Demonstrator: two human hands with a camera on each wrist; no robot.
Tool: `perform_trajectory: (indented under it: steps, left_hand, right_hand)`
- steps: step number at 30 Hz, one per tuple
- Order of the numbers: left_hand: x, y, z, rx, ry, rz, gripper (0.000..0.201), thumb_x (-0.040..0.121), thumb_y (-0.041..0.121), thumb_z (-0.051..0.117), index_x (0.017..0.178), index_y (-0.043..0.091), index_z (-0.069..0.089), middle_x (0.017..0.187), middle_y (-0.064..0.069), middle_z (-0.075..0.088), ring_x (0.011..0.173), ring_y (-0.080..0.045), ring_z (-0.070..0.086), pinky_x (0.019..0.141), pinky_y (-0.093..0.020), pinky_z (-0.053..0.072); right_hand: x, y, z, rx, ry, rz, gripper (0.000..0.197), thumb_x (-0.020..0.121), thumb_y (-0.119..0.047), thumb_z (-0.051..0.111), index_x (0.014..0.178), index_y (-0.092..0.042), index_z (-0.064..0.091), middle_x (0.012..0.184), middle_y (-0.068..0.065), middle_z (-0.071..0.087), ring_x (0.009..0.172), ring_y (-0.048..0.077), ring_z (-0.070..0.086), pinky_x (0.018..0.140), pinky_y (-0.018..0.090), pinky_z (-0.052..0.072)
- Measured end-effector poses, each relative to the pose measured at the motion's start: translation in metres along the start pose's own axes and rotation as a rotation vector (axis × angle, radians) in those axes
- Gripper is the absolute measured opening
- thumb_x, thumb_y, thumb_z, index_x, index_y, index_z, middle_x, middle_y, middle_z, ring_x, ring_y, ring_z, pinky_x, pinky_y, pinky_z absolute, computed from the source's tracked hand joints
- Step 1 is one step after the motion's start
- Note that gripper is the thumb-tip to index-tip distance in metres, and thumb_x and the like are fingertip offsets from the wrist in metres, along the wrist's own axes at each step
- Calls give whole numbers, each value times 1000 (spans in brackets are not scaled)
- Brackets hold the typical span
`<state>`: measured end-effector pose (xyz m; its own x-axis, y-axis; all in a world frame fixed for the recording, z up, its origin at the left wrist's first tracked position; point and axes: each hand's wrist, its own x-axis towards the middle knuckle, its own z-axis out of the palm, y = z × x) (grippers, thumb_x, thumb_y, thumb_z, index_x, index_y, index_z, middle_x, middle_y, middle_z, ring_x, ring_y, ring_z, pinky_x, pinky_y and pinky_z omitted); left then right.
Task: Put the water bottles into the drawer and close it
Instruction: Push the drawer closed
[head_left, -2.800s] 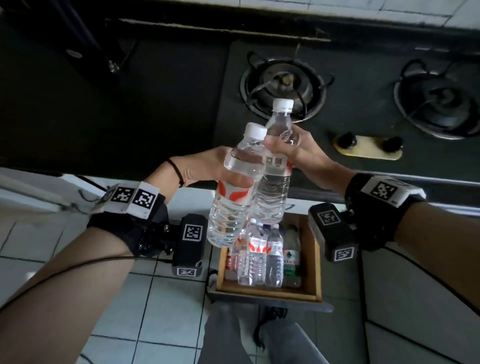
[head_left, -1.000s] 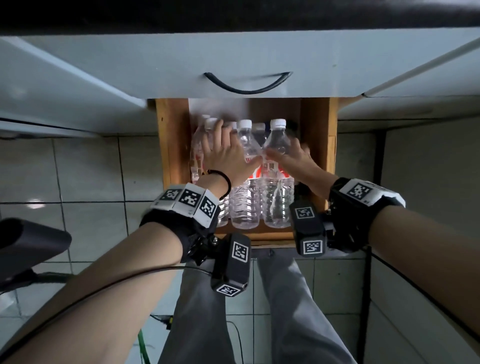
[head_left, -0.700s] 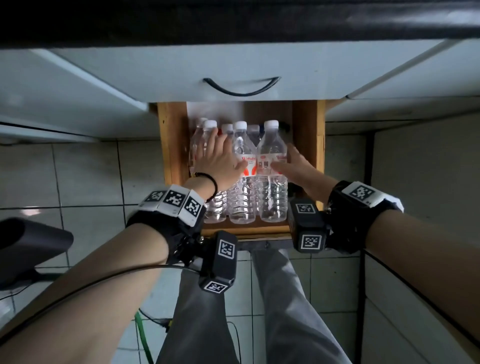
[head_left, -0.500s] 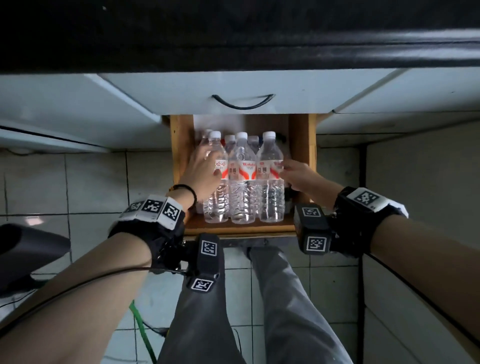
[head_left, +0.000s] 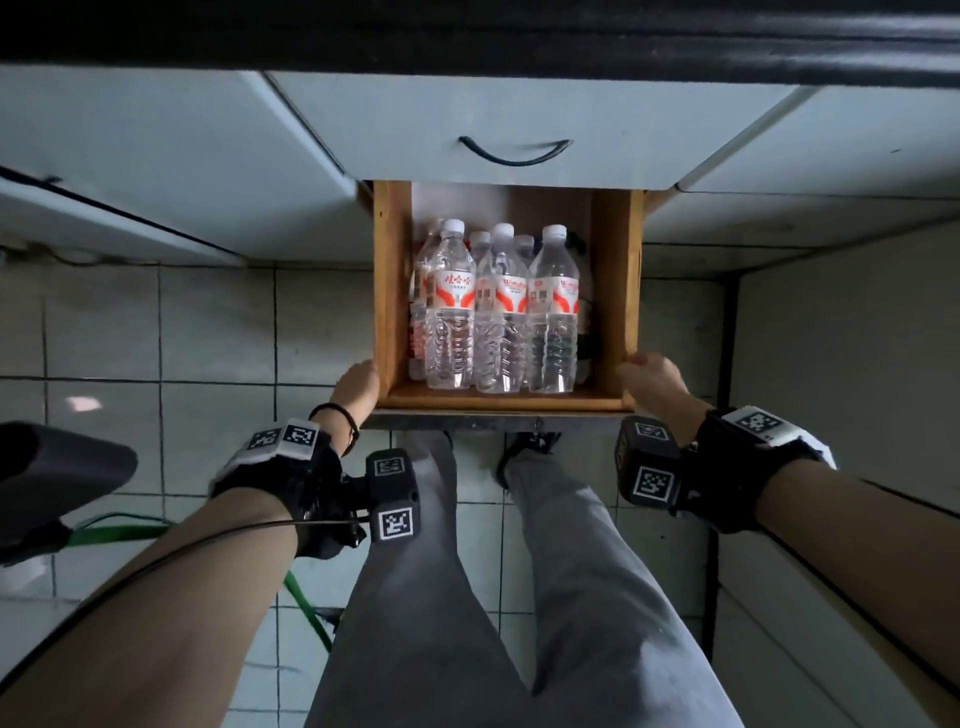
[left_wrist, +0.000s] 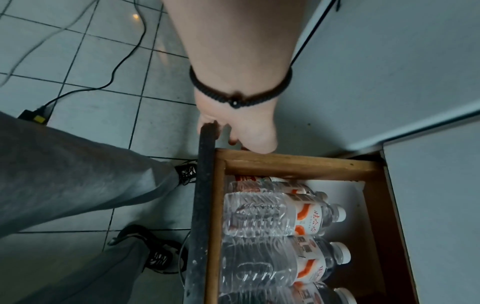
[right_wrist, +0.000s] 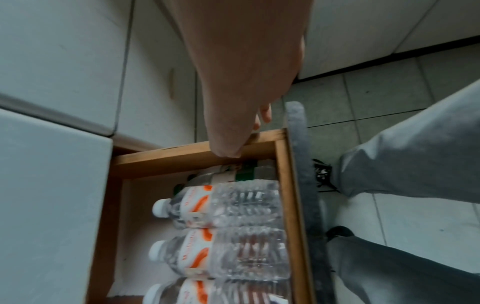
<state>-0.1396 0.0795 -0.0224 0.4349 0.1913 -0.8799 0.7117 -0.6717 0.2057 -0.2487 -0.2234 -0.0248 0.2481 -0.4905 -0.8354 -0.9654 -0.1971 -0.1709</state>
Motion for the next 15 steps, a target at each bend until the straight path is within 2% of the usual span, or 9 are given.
perform_trajectory:
  steps: [3,5,6,8,9,11,13,14,15]
  left_hand:
    - [3,-6,1,-232,8,-162,44,97,17,32,137,1,40,140,-21,44,126,-37,47,95,-45,47]
    - [8,-14,1,-418,54,-280,38,95,14,33,132,5,40,133,-15,48,120,-32,52,91,-43,51]
    - [5,-14,0,-485,54,-310,33,95,12,33,126,6,41,128,-14,49,117,-31,54,91,-45,52]
    - [0,-14,1,-596,30,-342,23,96,9,32,117,8,40,115,-18,51,110,-34,56,91,-50,52]
    - [-2,-13,3,-638,30,-352,21,96,9,31,115,8,40,110,-19,52,106,-35,57,89,-51,52]
    - [-5,-13,5,-667,54,-340,17,96,9,30,111,9,39,109,-19,53,101,-34,57,86,-53,53]
    - [-5,-11,5,-662,70,-341,15,97,10,28,108,9,37,112,-18,51,99,-33,57,88,-55,51]
    - [-6,-11,5,-653,75,-346,14,97,11,27,108,9,37,110,-17,52,97,-33,57,89,-56,50]
    - [-5,-10,4,-661,73,-364,15,98,15,28,105,6,38,106,-17,53,91,-33,58,87,-56,50]
  right_hand:
    - [-5,14,11,23,38,44,52,80,-27,46,130,-15,50,133,15,49,121,35,46,92,31,36]
    - [-5,22,13,97,85,111,44,87,-25,46,129,-12,47,133,15,48,122,36,46,89,32,35]
    - [-5,27,14,163,100,149,38,90,-24,47,125,-10,49,128,15,49,120,36,48,88,31,35]
    - [-6,34,16,293,22,186,15,92,-22,45,97,-11,53,108,12,50,103,31,56,82,29,37]
    - [-4,37,17,354,-31,197,12,92,-25,45,83,-17,50,100,9,49,94,26,57,87,29,42]
    - [-1,44,18,470,-74,228,20,93,-25,44,73,-24,41,88,3,50,95,25,54,99,42,49]
    - [2,47,15,520,-76,253,16,95,-20,41,81,-19,47,90,4,51,100,26,51,102,48,47]
    - [0,45,12,556,-78,259,14,96,-19,40,95,-12,53,94,6,50,101,26,50,102,49,47]
    - [-1,45,10,577,-78,266,27,96,-19,40,115,-4,51,94,7,50,101,26,50,102,50,46]
